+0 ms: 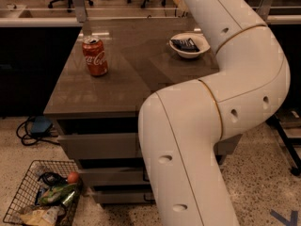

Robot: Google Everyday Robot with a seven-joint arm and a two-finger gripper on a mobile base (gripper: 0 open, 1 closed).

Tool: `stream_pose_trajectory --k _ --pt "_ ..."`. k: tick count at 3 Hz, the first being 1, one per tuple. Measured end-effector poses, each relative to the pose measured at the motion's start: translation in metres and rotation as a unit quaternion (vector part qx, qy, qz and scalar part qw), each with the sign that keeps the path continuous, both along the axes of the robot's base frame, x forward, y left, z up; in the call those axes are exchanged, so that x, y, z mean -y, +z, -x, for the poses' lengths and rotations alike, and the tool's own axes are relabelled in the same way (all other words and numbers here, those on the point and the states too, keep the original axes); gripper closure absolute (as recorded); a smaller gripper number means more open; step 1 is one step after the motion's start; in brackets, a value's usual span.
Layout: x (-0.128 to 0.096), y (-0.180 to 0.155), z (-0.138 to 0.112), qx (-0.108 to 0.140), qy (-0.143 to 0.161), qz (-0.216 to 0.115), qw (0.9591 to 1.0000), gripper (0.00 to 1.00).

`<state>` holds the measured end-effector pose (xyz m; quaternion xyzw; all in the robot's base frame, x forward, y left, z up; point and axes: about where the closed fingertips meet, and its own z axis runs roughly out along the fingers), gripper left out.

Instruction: Pick rxbar blueberry from paper bowl and place on counter

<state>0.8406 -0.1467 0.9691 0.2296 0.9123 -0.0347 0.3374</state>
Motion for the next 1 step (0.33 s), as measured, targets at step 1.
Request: stream_pose_trajectory --k 1 --pt "0.0001 -0.0029 -0.0011 -0.001 0.000 0.001 1.0000 0.52"
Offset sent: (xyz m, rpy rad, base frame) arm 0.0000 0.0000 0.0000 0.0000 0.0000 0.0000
